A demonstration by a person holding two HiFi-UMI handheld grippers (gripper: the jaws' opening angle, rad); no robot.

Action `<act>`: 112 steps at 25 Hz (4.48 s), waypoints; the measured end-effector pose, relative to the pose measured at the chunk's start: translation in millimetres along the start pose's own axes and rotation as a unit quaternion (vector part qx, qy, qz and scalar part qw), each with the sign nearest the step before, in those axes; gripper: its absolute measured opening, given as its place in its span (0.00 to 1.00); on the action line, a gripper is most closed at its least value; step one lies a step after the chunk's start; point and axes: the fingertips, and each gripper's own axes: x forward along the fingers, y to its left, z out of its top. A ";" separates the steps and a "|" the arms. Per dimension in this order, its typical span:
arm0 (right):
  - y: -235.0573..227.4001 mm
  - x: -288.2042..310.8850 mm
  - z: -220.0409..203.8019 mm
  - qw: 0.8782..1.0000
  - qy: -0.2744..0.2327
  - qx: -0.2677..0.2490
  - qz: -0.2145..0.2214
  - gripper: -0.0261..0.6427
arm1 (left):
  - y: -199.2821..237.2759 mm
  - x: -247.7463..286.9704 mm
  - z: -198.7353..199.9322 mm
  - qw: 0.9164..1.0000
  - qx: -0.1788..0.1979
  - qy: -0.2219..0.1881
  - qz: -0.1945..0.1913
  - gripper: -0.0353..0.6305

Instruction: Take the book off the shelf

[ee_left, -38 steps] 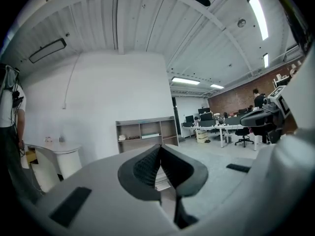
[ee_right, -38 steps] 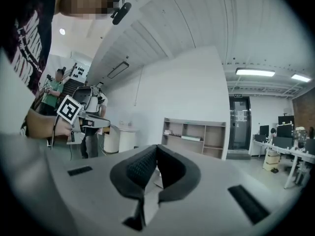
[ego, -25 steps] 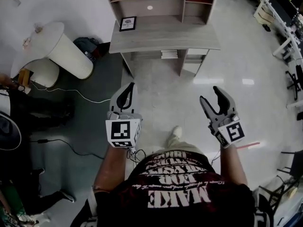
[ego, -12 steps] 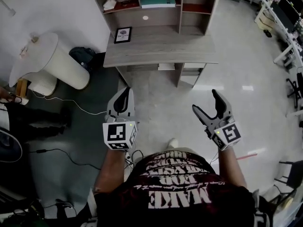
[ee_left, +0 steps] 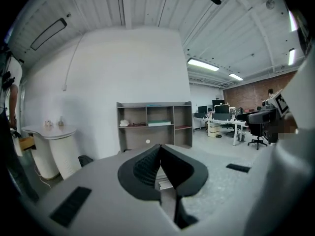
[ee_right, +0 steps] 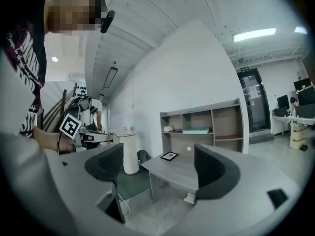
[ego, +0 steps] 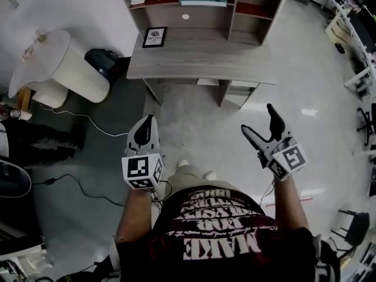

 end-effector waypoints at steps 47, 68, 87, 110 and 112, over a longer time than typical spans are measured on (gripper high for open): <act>-94.2 213.1 19.7 0.996 0.011 -0.018 -0.091 0.43 | 102.6 247.7 66.2 0.994 0.023 -0.036 -0.105 0.06; -136.1 269.1 14.1 0.994 0.035 0.018 -0.099 0.48 | 131.7 319.1 63.6 0.993 0.007 -0.030 -0.114 0.06; -251.3 343.5 22.2 0.997 0.045 0.050 -0.042 0.50 | 111.1 435.5 93.9 0.995 -0.010 -0.013 -0.097 0.06; -369.6 395.5 -3.0 0.980 0.097 0.169 0.038 0.51 | 80.1 519.5 100.7 1.000 -0.011 0.003 -0.021 0.06; -373.7 408.1 -4.6 0.977 0.097 0.183 0.048 0.52 | 89.0 519.2 94.9 1.000 -0.013 0.010 -0.009 0.06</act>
